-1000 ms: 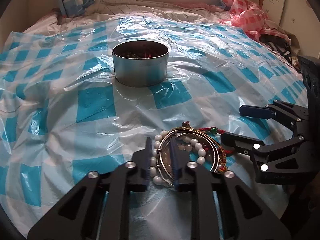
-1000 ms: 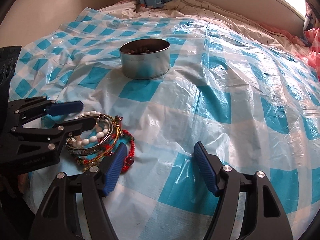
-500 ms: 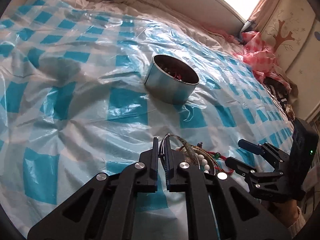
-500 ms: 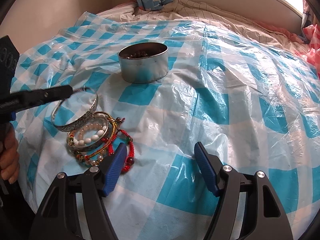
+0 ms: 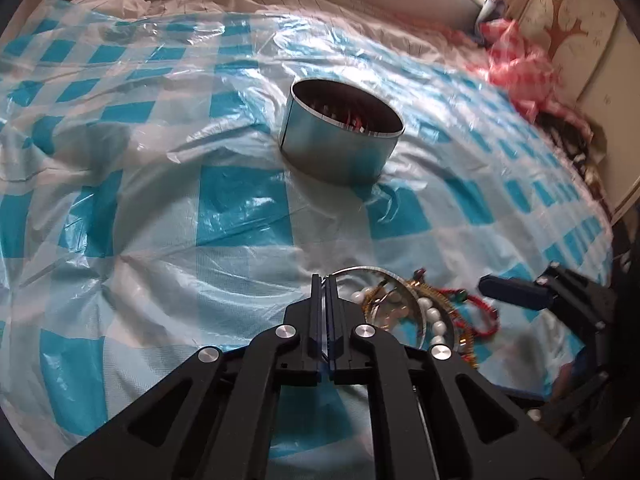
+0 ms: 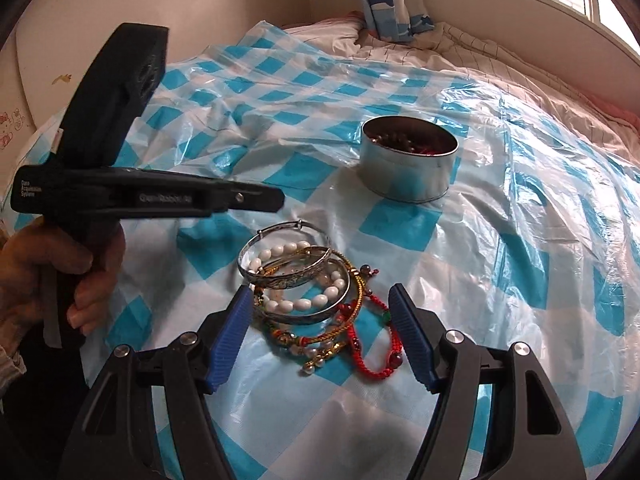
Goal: Organize jewelry
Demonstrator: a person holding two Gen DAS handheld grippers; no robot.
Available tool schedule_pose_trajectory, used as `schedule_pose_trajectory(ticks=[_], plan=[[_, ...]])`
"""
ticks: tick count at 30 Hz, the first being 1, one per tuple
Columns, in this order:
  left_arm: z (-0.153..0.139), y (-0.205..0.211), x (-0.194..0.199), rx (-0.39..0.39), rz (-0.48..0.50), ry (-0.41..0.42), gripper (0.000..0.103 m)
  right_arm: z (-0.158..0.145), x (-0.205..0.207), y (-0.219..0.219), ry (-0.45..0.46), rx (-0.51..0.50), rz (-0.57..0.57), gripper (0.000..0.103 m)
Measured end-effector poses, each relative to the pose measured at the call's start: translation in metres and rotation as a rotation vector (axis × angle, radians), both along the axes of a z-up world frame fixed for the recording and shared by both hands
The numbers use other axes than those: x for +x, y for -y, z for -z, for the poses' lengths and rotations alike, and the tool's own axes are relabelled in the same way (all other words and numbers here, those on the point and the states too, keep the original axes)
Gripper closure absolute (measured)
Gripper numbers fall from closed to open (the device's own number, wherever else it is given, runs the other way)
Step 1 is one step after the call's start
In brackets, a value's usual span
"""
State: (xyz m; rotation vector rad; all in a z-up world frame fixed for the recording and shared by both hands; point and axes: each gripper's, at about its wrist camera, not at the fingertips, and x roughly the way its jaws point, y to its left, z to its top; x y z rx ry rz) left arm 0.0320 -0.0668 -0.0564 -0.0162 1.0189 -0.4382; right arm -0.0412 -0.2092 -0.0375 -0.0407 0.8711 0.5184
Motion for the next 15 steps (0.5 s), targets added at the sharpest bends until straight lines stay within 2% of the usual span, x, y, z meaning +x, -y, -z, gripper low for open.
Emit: schedule_pose_trajectory(ticks=[1,3,7,9,12,15], plan=[[0.0,0.003,-0.001,0.017,0.004,0.003,0.102,0.0,0.0,0.001,-0.003,0.006,-0.003,0.036],[-0.005,0.002,-0.002,-0.002,0.009,0.011,0.103,0.0,0.001,0.001,-0.002,0.016,-0.01,0.036],[-0.024,-0.029,0.0,-0.179,-0.072,0.047,0.103,0.0,0.005,-0.002,-0.013,0.017,-0.033,0.036],[-0.03,-0.044,0.001,-0.238,-0.112,0.059,0.103,-0.001,0.009,-0.008,-0.019,0.01,-0.056,0.036],[-0.027,-0.049,0.004,-0.26,-0.117,0.031,0.103,0.001,0.016,-0.019,-0.035,-0.022,-0.096,0.035],[-0.012,-0.029,0.008,-0.212,-0.047,-0.035,0.103,0.007,0.022,-0.027,-0.068,-0.057,-0.119,0.035]])
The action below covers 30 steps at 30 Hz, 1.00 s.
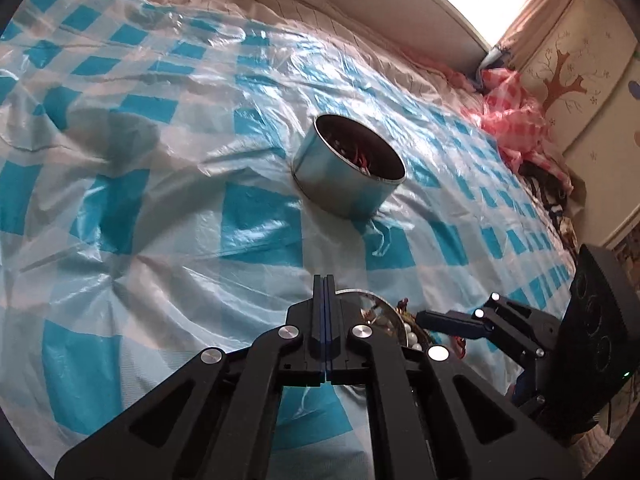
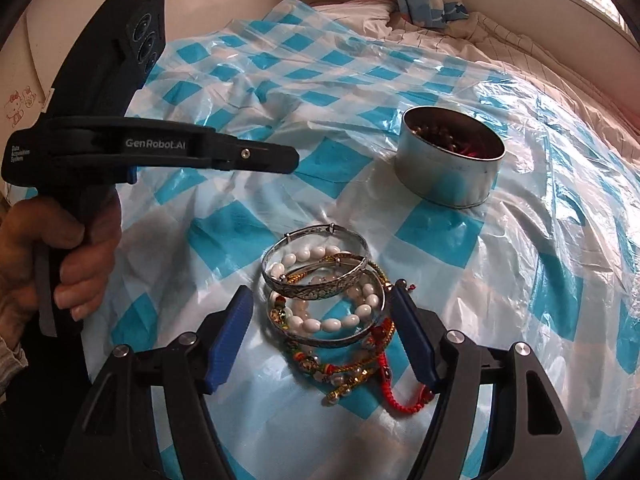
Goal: Organize jewelry
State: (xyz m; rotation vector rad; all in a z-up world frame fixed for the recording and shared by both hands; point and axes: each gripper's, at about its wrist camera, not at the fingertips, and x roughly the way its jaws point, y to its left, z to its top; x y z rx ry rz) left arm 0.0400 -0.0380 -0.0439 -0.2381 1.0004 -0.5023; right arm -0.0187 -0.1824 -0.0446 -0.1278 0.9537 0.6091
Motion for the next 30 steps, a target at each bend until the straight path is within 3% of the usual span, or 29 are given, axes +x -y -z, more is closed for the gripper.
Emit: schedule_pose_trajectory(ticks=[4,7,9,13,14,18,20,22,24,27,29,30], plan=[[0.017,0.023,-0.003,0.154,0.034,-0.009,0.102,0.007,0.002,0.003,-0.031,0.015,0.003,0.035],[0.014,0.027,-0.007,0.169,0.065,0.002,0.103,0.01,0.003,0.007,-0.045,0.038,0.009,0.039],[0.009,0.022,-0.008,0.122,0.059,0.01,0.103,0.009,0.002,0.008,-0.044,0.05,0.008,0.04],[-0.012,-0.003,-0.007,-0.077,0.019,0.05,0.103,0.003,-0.002,0.013,-0.02,0.071,0.021,0.04],[-0.012,-0.006,-0.007,-0.084,0.011,0.05,0.103,0.001,-0.004,0.015,-0.013,0.077,0.025,0.04],[-0.002,0.01,-0.005,-0.006,0.054,0.011,0.103,-0.006,-0.009,0.02,0.004,0.074,0.03,0.04],[0.007,0.025,-0.007,0.107,0.082,0.016,0.096,-0.006,-0.01,0.021,0.006,0.066,0.031,0.04],[0.011,0.037,-0.012,0.179,0.117,0.041,0.081,-0.005,-0.01,0.022,0.004,0.06,0.034,0.04],[0.012,0.046,-0.016,0.238,0.141,0.068,0.08,-0.005,-0.012,0.023,0.008,0.056,0.033,0.04],[0.006,0.039,-0.015,0.26,0.089,0.091,0.083,-0.005,-0.013,0.024,0.013,0.049,0.031,0.04],[-0.006,0.031,-0.018,0.262,0.059,0.141,0.079,-0.005,-0.014,0.026,0.015,0.049,0.036,0.04],[-0.007,0.028,-0.017,0.251,0.061,0.137,0.071,-0.004,-0.014,0.027,0.013,0.051,0.038,0.04]])
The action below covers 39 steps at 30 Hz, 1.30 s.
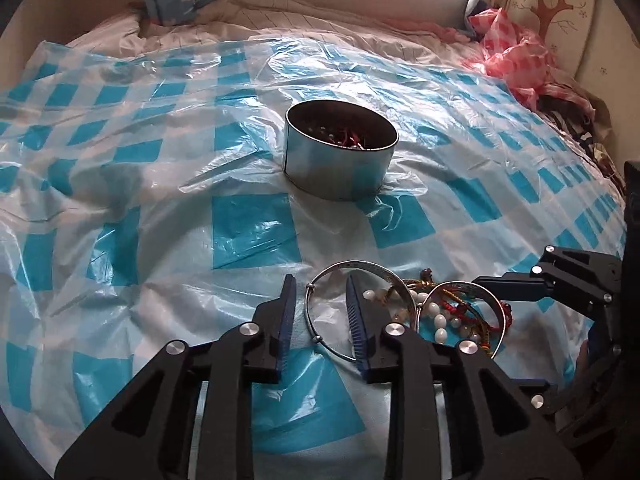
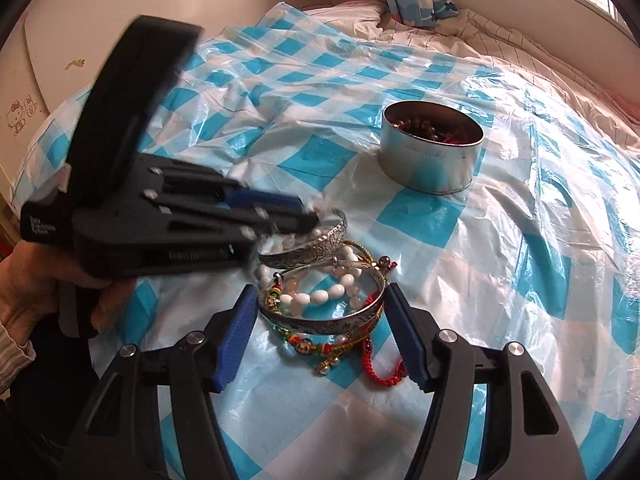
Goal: Organize jewelry
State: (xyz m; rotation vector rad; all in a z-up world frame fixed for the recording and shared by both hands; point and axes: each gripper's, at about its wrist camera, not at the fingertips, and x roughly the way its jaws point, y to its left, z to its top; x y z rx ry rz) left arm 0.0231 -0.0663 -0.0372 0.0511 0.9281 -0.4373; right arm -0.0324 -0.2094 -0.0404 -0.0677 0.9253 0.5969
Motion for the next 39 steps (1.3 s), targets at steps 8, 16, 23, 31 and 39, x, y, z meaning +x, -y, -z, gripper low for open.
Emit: schedule_pose_trajectory(ticks=[8,16,23,31,39], plan=[[0.017,0.01,0.005,0.07,0.009,-0.058,0.095,0.001,-0.001,0.001,0.003,0.003,0.001,0.04],[-0.007,-0.03,0.009,-0.245,-0.043,-0.074,0.101,-0.019,-0.001,0.014,0.053,0.074,0.037,0.04],[-0.03,-0.028,0.019,-0.349,-0.022,-0.034,0.1,-0.041,0.008,0.025,0.112,0.077,0.064,0.04],[-0.069,-0.006,0.062,-0.347,-0.005,0.049,0.1,-0.06,0.045,0.045,0.167,0.069,0.129,0.04],[-0.042,0.016,0.121,-0.239,-0.059,0.029,0.099,-0.059,0.099,0.031,0.195,0.039,0.113,0.04]])
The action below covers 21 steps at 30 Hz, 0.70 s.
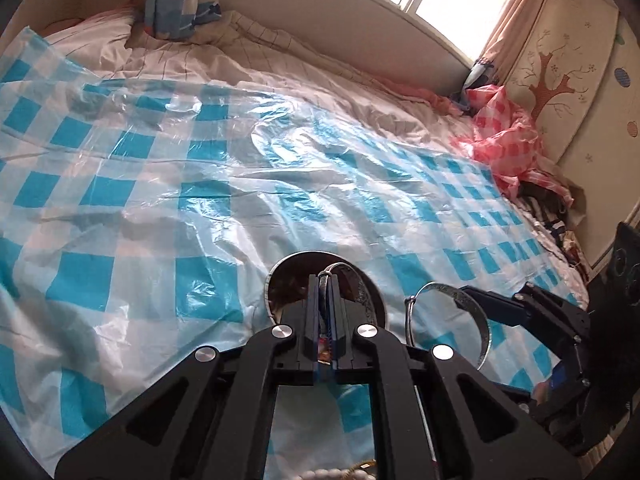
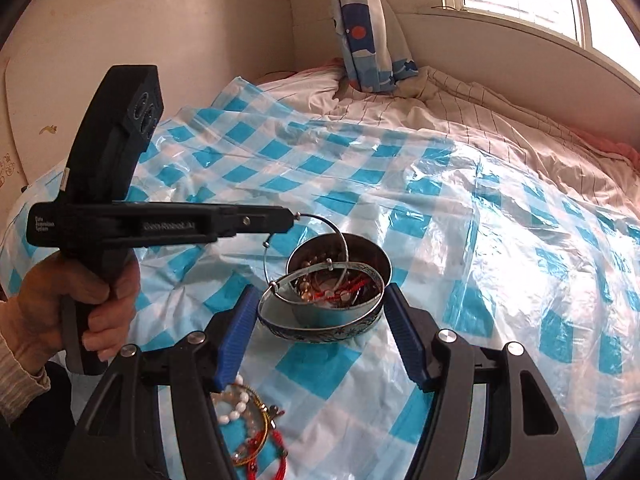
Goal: Organize jewelry
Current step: 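Carry the bangles over the steel tin and open both tools, then move both open tools back to the bead and string bracelets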
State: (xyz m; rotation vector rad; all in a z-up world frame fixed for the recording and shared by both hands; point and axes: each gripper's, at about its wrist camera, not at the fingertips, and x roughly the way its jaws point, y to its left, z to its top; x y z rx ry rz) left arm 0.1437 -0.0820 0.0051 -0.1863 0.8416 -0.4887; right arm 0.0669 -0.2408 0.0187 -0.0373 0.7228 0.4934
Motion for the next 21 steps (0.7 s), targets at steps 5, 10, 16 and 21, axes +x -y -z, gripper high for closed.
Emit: schedule_pose_trajectory(ticks=[5,10,16,21], plan=[[0.012,-0.011,0.006,0.077,-0.069,0.0,0.09,0.026,0.044,-0.016,-0.055,-0.024,0.006,0.04],[0.011,-0.023,-0.017,0.163,-0.066,0.036,0.061,0.031,0.031,-0.003,-0.058,-0.002,0.043,0.034],[0.013,-0.019,-0.043,0.204,-0.047,0.031,0.056,0.032,-0.01,0.025,-0.109,0.027,0.074,0.034],[0.019,-0.009,-0.073,0.271,-0.019,0.036,0.046,0.039,-0.037,0.026,-0.161,0.009,0.074,0.034]])
